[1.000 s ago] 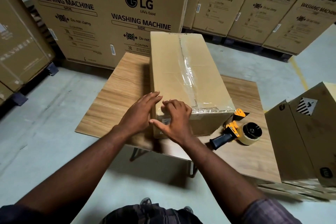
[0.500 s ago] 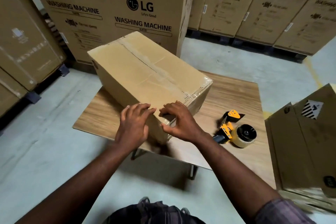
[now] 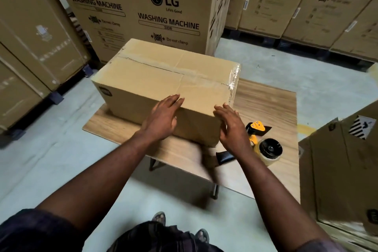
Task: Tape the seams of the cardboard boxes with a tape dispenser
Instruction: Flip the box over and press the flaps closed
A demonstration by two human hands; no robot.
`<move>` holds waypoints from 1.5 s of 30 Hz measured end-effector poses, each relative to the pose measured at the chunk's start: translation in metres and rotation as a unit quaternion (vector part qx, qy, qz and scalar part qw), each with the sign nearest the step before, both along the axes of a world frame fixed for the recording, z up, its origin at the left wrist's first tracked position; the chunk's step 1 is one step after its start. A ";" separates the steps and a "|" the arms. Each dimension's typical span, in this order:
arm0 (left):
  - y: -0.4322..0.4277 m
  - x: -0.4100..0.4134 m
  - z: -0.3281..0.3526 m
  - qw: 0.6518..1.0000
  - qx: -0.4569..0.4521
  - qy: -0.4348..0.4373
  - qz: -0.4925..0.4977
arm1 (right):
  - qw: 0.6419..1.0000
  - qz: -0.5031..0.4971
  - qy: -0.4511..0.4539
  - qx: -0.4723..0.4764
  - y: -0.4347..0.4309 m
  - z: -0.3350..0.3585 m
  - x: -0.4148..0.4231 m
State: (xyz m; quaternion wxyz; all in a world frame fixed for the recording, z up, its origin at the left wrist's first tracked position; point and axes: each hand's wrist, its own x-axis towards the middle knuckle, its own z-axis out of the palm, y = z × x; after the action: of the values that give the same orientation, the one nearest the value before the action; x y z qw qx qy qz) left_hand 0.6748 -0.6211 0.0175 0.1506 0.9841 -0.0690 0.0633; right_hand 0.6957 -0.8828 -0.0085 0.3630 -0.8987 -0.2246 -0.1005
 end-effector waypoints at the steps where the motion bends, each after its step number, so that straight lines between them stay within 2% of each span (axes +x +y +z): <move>1: 0.003 0.003 0.003 1.000 -0.003 0.009 0.015 | 0.999 -0.032 0.022 0.003 -0.002 0.004 0.010; 3: 0.017 0.010 0.007 0.999 0.003 0.021 0.045 | 0.992 -0.106 0.069 -0.010 0.000 0.020 0.024; 5: 0.039 0.017 0.010 0.997 0.018 0.032 0.072 | 0.982 -0.153 0.075 -0.078 0.018 0.031 0.026; 9: 0.101 0.031 0.016 0.986 0.028 0.052 0.158 | 0.954 -0.166 0.089 -0.233 0.065 0.019 0.008; 12: 0.144 0.029 0.014 0.977 0.077 0.065 0.191 | 0.946 -0.187 0.072 -0.253 0.073 0.002 0.012; 15: 0.146 0.027 0.009 0.974 0.121 0.057 0.182 | 0.948 -0.191 0.071 -0.244 0.070 0.003 0.038; 17: 0.124 0.032 0.009 0.971 0.129 0.049 0.195 | 0.937 -0.199 0.103 -0.270 0.068 0.012 0.076; 19: 0.095 0.034 0.010 0.973 0.123 0.055 0.188 | 0.914 -0.231 0.174 -0.286 0.064 0.032 0.113; 21: 0.084 0.036 0.009 0.979 0.104 0.047 0.169 | 0.893 -0.259 0.239 -0.281 0.078 0.055 0.132; 22: 0.093 0.040 0.011 0.982 0.089 0.041 0.159 | 0.893 -0.250 0.247 -0.280 0.096 0.061 0.134; 28: 0.169 0.055 0.003 0.988 -0.001 0.061 0.141 | 0.933 -0.158 0.194 -0.260 0.206 0.034 0.070; 33: 0.141 0.042 0.011 0.988 -0.062 0.054 0.128 | 0.946 -0.176 0.205 -0.182 0.203 0.037 0.096; 36: 0.097 0.026 0.016 0.993 -0.085 0.055 0.062 | 0.925 -0.245 0.239 -0.164 0.186 0.050 0.130; 39: 0.085 0.024 0.015 0.991 -0.134 0.024 0.000 | 0.911 -0.254 0.252 -0.207 0.199 0.058 0.134; 43: 0.132 0.050 0.010 0.973 -0.227 0.031 -0.029 | 0.934 -0.188 0.189 -0.237 0.251 0.045 0.083; 45: 0.158 0.065 0.009 0.978 -0.208 0.023 -0.017 | 0.938 -0.174 0.172 -0.244 0.266 0.039 0.060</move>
State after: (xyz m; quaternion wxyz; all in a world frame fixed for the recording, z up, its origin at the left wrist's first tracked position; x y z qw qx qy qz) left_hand 0.7393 -0.4631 0.0262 0.3551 0.9310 -0.0676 0.0506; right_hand 0.7555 -0.6169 0.0302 0.1427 -0.9882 -0.0162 0.0522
